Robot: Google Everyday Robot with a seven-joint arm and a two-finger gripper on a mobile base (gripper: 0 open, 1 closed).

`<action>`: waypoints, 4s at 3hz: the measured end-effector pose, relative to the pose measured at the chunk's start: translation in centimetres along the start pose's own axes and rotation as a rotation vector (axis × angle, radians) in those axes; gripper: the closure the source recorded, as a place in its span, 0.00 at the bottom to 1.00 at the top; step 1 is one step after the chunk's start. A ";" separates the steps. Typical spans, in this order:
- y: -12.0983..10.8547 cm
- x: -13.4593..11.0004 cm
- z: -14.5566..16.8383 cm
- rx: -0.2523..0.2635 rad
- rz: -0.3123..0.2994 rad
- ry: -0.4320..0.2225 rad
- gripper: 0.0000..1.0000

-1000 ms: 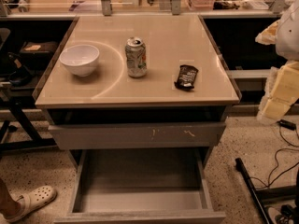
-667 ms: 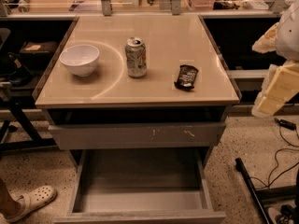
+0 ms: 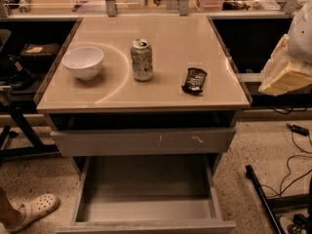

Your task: Close middle drawer

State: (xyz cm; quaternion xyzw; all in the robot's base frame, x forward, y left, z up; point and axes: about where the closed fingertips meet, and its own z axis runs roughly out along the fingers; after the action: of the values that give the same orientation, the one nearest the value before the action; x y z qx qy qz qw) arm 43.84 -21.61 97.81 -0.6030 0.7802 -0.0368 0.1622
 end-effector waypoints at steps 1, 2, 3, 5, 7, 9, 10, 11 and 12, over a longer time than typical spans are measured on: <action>0.0 0.0 0.0 0.000 0.000 0.000 0.88; 0.4 0.2 -0.1 0.005 0.001 -0.006 1.00; 3.6 0.8 0.7 -0.005 0.022 0.008 1.00; 14.0 3.3 10.6 -0.199 0.072 0.092 1.00; 16.9 5.0 12.8 -0.270 0.075 0.133 1.00; 24.9 5.7 23.8 -0.436 0.191 0.138 1.00; 28.8 5.8 29.5 -0.511 0.248 0.122 1.00; 29.1 5.8 29.9 -0.517 0.249 0.125 1.00; 31.4 5.3 34.8 -0.559 0.216 0.158 1.00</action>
Offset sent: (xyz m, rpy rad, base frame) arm -0.0108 -0.0043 -0.0065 0.0099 0.0081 -0.0001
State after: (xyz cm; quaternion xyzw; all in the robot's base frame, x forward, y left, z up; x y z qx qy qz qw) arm 23.85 -13.39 55.87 -0.5329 0.8300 0.1500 -0.0680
